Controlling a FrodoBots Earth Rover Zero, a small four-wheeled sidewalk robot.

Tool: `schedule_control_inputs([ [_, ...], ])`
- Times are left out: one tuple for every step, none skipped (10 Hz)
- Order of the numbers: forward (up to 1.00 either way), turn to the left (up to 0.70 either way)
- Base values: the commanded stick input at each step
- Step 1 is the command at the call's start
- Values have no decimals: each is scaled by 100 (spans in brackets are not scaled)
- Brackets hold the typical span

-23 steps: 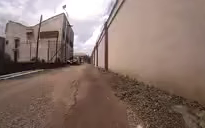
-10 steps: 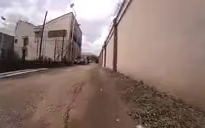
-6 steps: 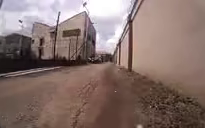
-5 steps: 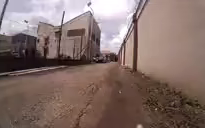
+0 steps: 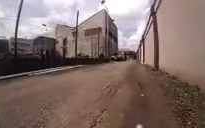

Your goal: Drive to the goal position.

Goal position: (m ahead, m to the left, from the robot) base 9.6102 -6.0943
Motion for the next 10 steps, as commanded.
schedule_control_inputs([
  [50,2],
  [50,2],
  [50,2],
  [50,2],
  [50,2],
  [50,2],
  [50,2],
  [50,2],
  [50,-48],
  [50,-48],
])
